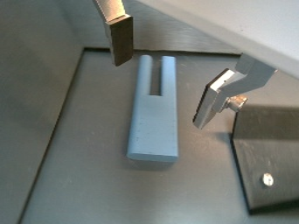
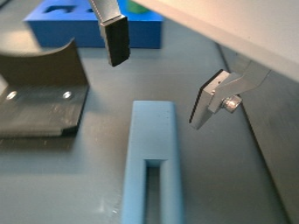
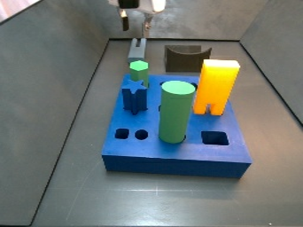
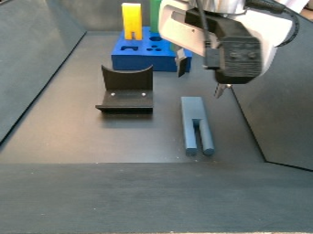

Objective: Pick up the square-circle object. Move up. Rotate the square-circle object. Place the square-circle object on the fixture. Regrasp the square-circle object. Move to above the board. Insert the square-circle object.
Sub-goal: Rotate the square-circle object.

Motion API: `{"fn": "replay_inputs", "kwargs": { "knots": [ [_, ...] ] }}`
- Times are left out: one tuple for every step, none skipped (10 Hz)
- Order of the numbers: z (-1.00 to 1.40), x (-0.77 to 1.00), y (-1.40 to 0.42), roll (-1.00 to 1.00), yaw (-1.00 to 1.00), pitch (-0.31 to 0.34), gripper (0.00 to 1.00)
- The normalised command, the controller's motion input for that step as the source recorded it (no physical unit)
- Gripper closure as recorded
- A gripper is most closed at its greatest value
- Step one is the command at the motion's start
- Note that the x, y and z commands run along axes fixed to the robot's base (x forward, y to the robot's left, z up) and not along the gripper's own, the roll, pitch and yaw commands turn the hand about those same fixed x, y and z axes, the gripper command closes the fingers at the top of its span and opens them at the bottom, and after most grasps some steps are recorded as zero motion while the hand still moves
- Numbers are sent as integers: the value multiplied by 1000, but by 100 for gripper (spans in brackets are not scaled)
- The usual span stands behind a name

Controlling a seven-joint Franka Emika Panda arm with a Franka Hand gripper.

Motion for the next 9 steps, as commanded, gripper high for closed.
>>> {"fn": "replay_inputs", "kwargs": {
  "knots": [
    [-33,15,-6,-11,1000,13,0],
    [-33,15,-6,-12,1000,14,0],
    [-32,15,-6,-14,1000,16,0],
    [-32,15,-6,-15,1000,17,0],
    [-32,16,-6,-18,1000,21,0],
    [-32,16,-6,-20,1000,24,0],
    [-31,16,-6,-25,1000,30,0],
    [-31,16,-6,-31,1000,36,0],
    [-31,16,-6,-32,699,38,0]
  ]
}}
